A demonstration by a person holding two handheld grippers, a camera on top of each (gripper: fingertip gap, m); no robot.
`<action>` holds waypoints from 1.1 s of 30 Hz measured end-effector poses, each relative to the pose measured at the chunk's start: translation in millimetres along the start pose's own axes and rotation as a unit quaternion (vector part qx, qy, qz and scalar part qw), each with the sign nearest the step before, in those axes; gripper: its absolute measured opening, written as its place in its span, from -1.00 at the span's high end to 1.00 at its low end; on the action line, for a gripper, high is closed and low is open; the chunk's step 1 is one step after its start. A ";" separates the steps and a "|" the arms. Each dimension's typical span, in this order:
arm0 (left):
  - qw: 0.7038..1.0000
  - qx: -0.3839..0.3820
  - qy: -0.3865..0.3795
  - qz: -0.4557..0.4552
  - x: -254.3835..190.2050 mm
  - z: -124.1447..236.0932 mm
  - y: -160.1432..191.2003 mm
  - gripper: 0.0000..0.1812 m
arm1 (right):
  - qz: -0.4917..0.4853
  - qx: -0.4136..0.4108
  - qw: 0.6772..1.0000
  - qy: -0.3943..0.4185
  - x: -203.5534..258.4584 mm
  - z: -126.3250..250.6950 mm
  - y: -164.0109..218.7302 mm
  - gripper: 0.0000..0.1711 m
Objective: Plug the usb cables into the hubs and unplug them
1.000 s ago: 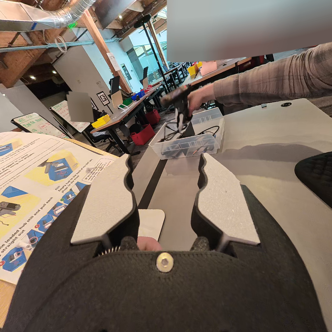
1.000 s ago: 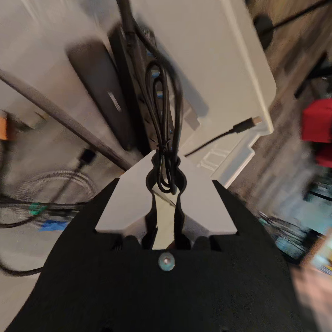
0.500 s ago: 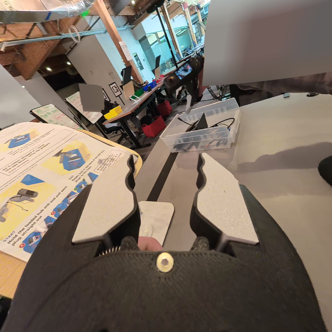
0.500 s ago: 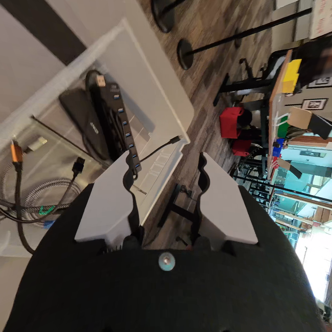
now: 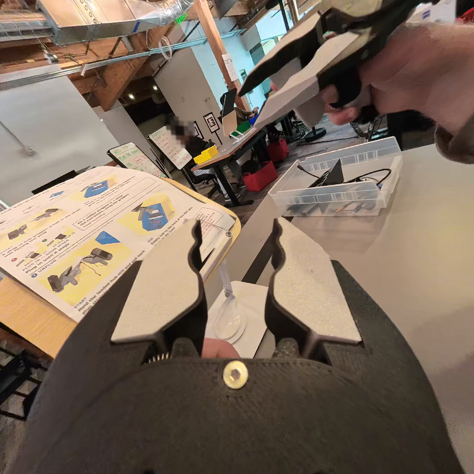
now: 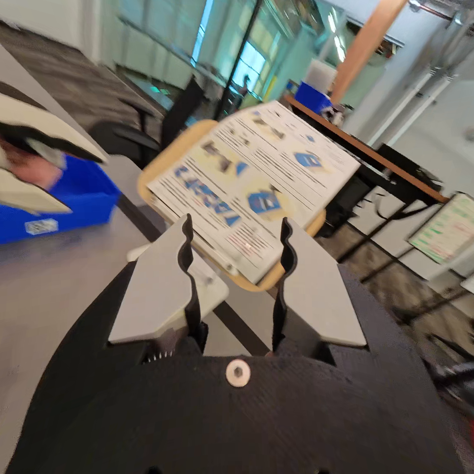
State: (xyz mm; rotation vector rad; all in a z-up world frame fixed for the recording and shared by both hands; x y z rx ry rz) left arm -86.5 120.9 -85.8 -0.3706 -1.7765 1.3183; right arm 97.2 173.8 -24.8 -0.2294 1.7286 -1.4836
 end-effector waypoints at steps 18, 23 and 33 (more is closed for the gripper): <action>0.999 -0.018 0.035 0.019 -16.0 -16.3 8.2 0.42 | -0.136 -0.173 0.972 -0.081 93.6 -47.8 -6.9 0.52; 0.994 -0.066 0.039 0.077 -23.3 -25.6 -1.4 0.44 | -0.144 -0.180 0.970 -0.074 94.6 -50.7 -5.4 0.52; 0.995 -0.061 0.012 0.077 -16.3 -26.5 2.5 0.38 | -0.148 -0.188 0.970 -0.036 76.3 -47.6 1.4 0.50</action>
Point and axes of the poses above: each gripper's, where its closed fingertips meet, z back along the fingers, y out of its underside, x = y × z across the jaws, the point moved 5 cm from there along z, back along the fingers, and after that the axes turned 4 degrees about -x, right-handed, at the moved point
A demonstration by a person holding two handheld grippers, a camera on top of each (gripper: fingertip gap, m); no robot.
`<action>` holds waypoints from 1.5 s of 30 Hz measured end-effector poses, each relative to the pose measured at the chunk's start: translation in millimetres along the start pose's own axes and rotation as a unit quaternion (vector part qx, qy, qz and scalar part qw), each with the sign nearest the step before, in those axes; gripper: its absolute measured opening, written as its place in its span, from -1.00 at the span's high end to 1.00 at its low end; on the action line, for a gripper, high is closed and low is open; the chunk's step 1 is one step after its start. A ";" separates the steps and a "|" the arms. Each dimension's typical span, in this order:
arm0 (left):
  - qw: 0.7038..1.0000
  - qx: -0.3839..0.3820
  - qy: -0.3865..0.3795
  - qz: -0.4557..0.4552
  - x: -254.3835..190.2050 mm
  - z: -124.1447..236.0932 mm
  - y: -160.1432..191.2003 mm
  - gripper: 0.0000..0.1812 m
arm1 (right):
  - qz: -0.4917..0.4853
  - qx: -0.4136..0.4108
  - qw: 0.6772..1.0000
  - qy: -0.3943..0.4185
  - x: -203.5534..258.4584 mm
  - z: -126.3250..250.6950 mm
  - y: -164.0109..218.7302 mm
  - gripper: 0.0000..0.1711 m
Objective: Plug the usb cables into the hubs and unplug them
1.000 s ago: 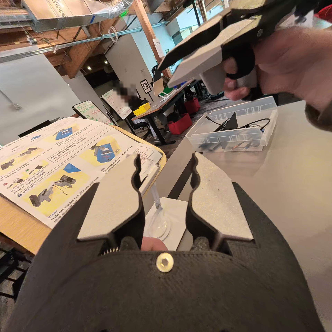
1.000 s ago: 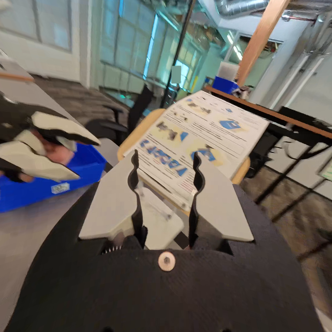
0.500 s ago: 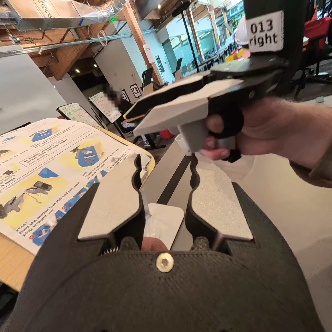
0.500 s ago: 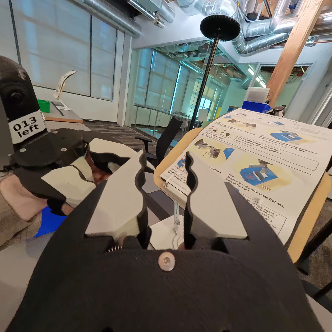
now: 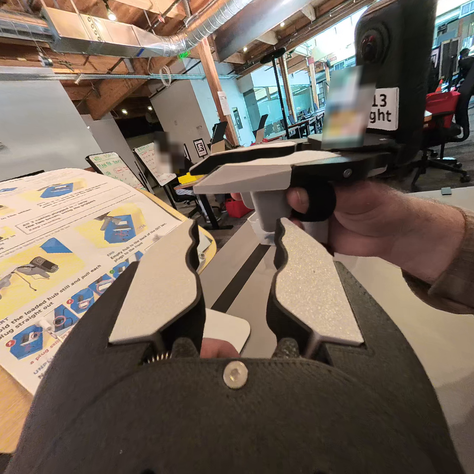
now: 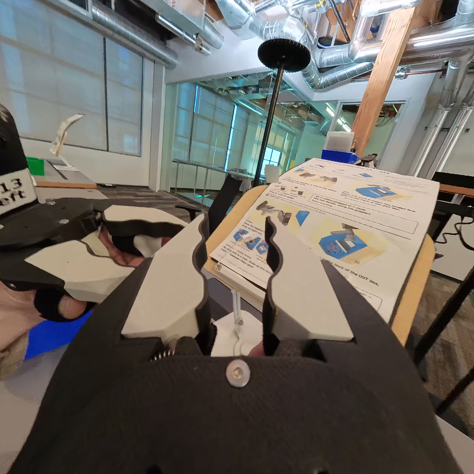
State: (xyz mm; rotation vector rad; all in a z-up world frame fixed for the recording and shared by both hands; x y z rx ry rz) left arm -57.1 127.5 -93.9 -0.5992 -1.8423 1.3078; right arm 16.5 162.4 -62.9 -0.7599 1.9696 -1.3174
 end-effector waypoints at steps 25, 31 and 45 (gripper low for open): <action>0.954 0.196 -0.227 0.009 58.0 1.1 71.9 0.43 | 0.135 0.176 0.975 0.036 -13.6 -17.1 84.4 0.52; 0.951 0.140 -0.275 -0.018 73.2 30.4 10.5 0.29 | 0.138 0.157 0.976 0.053 -27.5 9.5 15.5 0.35; 0.872 0.315 -0.375 0.014 151.9 257.0 33.5 0.00 | 0.109 0.423 0.832 0.342 -243.8 333.8 52.1 -0.11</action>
Point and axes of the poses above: each gripper's, where its closed fingertips meet, z back along the fingers, y out of its underside, x = y × z across the jaws, the point moved 5 cm from there along z, back along the fingers, and after that the axes turned 4 degrees about -x, right-handed, at the moved point
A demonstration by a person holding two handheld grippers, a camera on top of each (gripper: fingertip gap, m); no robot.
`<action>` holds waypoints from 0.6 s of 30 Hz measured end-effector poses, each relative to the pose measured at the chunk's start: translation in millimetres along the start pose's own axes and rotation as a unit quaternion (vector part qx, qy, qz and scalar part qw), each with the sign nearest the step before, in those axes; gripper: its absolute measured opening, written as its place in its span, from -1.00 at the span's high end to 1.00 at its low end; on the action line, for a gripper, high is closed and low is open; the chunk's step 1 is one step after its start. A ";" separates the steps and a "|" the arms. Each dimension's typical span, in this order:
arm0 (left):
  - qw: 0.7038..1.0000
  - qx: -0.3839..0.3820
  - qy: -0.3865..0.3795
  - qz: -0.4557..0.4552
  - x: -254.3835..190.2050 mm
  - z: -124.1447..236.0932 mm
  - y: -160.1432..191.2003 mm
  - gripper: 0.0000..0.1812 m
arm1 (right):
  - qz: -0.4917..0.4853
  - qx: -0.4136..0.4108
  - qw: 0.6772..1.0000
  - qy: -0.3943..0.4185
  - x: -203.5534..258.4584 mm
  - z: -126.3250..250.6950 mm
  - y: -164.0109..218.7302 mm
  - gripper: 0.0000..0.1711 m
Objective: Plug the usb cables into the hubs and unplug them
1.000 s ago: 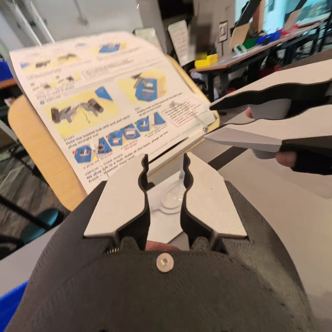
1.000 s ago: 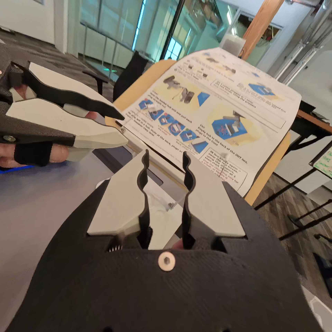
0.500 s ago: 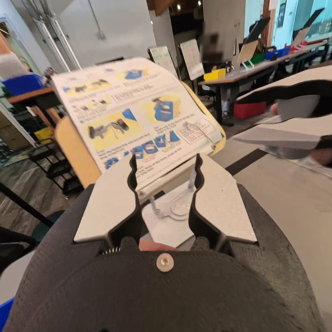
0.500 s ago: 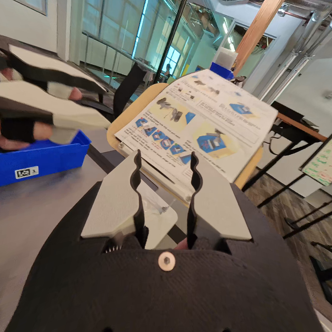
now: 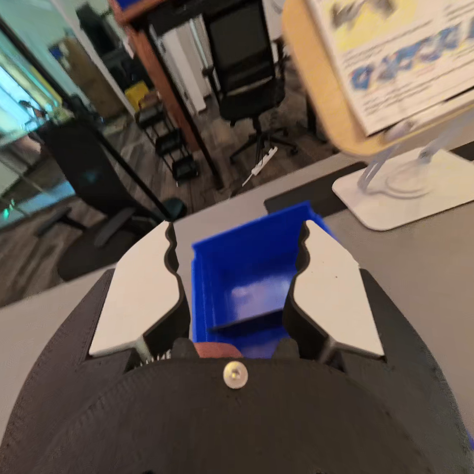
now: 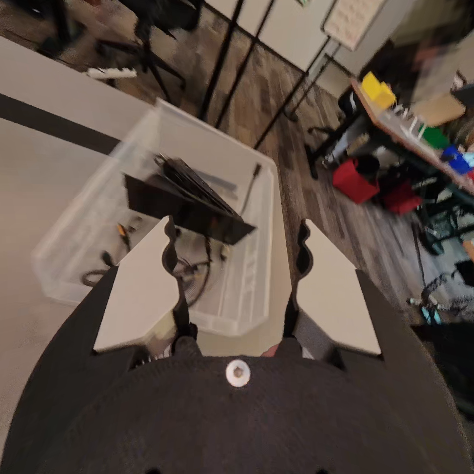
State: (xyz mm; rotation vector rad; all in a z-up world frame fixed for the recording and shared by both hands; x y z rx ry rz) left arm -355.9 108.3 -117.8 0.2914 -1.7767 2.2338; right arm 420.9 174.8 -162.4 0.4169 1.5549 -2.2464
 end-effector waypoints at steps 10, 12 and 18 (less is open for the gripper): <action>0.982 0.122 -0.101 0.101 74.1 54.3 146.7 -0.24 | -0.142 0.062 0.987 -0.041 -35.2 -39.4 123.2 0.12; 0.982 0.127 -0.074 0.122 67.0 52.6 158.6 -0.16 | -0.162 0.047 0.983 -0.078 -25.1 -47.3 127.0 0.22; 0.970 0.166 0.014 0.175 38.1 40.9 196.8 0.17 | -0.221 0.026 0.968 -0.120 -17.4 -57.9 128.7 0.62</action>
Point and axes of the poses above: each gripper's, where its closed fingertips meet, z back along the fingers, y out of its underside, x = y × z across the jaws, the point moved 5 cm from there along z, back along the fingers, and after that the axes turned 4 degrees about -x, right-handed, at the moved point
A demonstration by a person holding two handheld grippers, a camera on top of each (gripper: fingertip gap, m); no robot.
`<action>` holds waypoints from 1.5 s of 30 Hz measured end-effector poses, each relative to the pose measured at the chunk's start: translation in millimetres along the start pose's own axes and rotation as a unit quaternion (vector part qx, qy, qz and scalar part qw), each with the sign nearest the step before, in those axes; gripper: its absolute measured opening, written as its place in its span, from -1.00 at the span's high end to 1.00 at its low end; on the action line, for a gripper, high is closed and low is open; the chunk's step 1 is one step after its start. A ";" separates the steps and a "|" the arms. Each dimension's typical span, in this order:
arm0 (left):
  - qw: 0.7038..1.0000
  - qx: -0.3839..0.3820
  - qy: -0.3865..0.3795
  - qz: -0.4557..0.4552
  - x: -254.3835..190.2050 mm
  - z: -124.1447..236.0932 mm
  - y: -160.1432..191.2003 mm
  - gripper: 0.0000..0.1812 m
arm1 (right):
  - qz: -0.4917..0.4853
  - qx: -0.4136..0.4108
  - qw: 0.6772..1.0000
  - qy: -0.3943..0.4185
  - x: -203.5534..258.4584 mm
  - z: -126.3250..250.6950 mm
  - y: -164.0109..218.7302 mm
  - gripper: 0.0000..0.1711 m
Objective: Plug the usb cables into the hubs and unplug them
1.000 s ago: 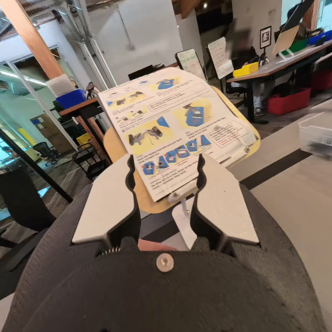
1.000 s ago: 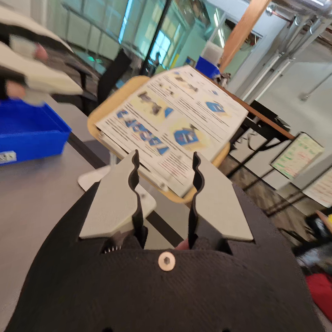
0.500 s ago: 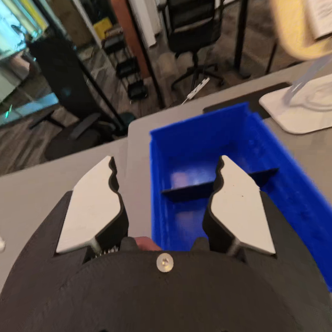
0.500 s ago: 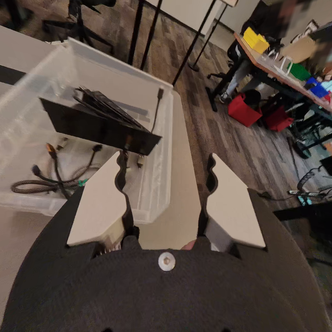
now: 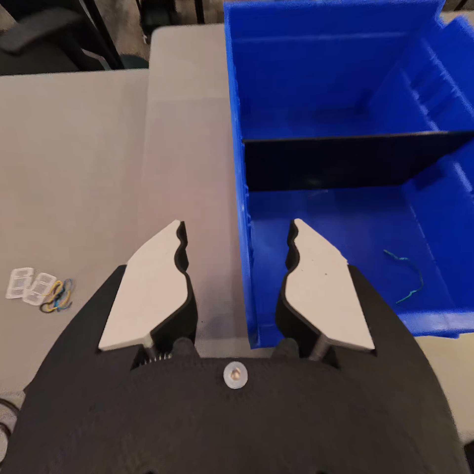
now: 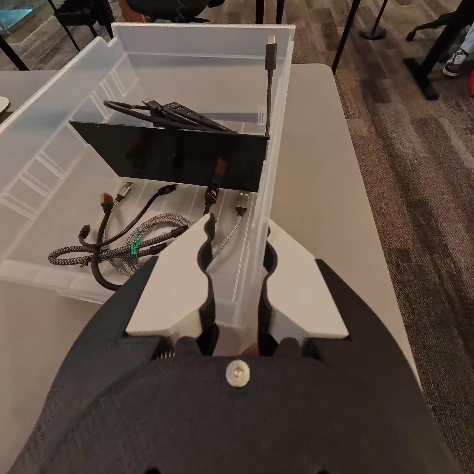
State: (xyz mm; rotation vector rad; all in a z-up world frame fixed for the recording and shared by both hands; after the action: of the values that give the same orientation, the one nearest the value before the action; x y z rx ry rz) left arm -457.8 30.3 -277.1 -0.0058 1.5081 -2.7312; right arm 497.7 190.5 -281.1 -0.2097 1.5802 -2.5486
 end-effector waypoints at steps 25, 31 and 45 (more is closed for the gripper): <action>0.994 -0.106 0.001 0.037 15.0 30.1 4.8 0.93 | 0.039 0.026 0.999 0.017 133.1 57.1 31.7 0.95; 0.988 -0.141 0.007 0.071 15.3 53.3 13.0 0.93 | 0.053 0.027 0.998 -0.020 188.1 74.2 43.4 0.95; 0.964 -0.219 0.023 0.151 2.9 98.3 11.7 0.93 | 0.098 0.059 0.989 -0.099 302.8 86.2 54.3 0.86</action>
State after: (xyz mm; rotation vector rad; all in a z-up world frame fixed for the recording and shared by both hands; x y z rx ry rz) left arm -459.2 -59.1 -234.7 0.2587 1.9110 -2.1384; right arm 219.2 34.1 -277.7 -0.2704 1.3072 -2.3784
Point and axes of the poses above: each gripper's, where its closed fingertips meet, z back along the fingers, y out of its underside, x = y × z across the jaws, the point moved 5 cm from there along z, back along the fingers, and after that the axes turned 4 degrees about -x, right-handed, at the moved point
